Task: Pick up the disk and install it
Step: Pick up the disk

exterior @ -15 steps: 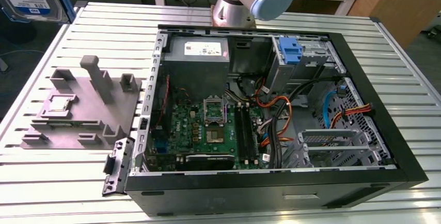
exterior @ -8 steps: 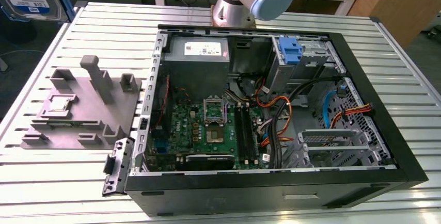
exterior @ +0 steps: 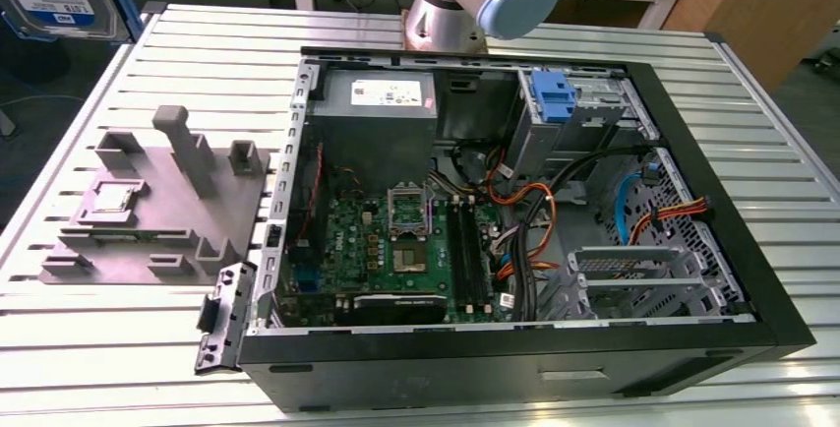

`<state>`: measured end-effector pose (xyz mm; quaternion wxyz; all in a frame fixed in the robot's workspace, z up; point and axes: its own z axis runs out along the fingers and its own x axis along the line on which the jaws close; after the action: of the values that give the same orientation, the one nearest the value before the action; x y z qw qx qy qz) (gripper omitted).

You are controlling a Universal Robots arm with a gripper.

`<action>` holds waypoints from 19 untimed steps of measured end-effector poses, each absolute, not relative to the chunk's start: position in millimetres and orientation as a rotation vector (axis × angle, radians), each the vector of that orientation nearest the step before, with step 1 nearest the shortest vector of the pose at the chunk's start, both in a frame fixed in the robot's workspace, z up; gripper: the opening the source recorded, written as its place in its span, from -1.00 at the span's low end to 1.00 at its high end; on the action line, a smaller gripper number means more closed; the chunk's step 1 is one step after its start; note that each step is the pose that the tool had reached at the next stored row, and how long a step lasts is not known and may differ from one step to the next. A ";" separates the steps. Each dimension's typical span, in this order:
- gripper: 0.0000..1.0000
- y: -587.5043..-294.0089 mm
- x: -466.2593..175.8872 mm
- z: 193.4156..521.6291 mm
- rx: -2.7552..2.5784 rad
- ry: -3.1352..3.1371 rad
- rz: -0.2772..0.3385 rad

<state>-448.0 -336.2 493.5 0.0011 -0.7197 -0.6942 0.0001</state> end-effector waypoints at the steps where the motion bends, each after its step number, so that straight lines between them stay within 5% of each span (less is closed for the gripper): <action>1: -0.26 -336.2 -447.9 493.5 -2.259 -2.179 0.000; 19: -0.26 -336.6 -439.6 498.6 -2.259 -2.179 0.001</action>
<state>-439.6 -336.6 498.6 0.0012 -0.7197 -0.6943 0.0003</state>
